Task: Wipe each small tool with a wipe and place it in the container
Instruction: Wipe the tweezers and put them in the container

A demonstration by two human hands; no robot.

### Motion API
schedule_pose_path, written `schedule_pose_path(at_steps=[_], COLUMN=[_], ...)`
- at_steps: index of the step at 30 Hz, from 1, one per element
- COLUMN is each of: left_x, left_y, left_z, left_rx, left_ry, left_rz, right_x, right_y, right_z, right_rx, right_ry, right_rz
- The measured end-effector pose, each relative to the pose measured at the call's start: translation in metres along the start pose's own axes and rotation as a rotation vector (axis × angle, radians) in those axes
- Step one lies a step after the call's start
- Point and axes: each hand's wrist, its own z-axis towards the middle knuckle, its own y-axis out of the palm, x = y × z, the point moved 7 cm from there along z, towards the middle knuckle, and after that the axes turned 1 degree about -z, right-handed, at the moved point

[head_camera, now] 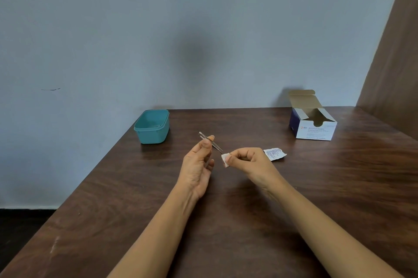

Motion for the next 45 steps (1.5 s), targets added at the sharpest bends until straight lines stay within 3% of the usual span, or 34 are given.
schedule_pose_path(at_steps=[9,15,20,28,37,45], left_x=[-0.004,-0.006,0.002,0.0,-0.001,0.001], left_y=[0.003,0.009,0.006,0.007,-0.001,-0.001], left_z=[-0.003,-0.01,-0.011,-0.015,-0.002,-0.002], left_rx=[0.018,-0.007,0.034,0.041,0.068,0.049], left_ry=[0.071,0.208,0.327,0.354,0.213,0.205], left_rz=[0.011,0.068,0.031,-0.013,-0.14,-0.142], right_x=[0.013,0.016,0.027,0.029,0.028,0.025], right_y=[0.01,0.0,0.011,0.034,0.008,0.026], right_z=[-0.005,-0.005,-0.006,-0.009,-0.006,-0.011], right_rx=[0.199,0.363,0.316,0.213,0.351,0.237], right_ry=[0.08,0.211,0.358,0.488,0.456,0.454], right_rz=[0.221,0.417,0.5,0.783,0.814,0.68])
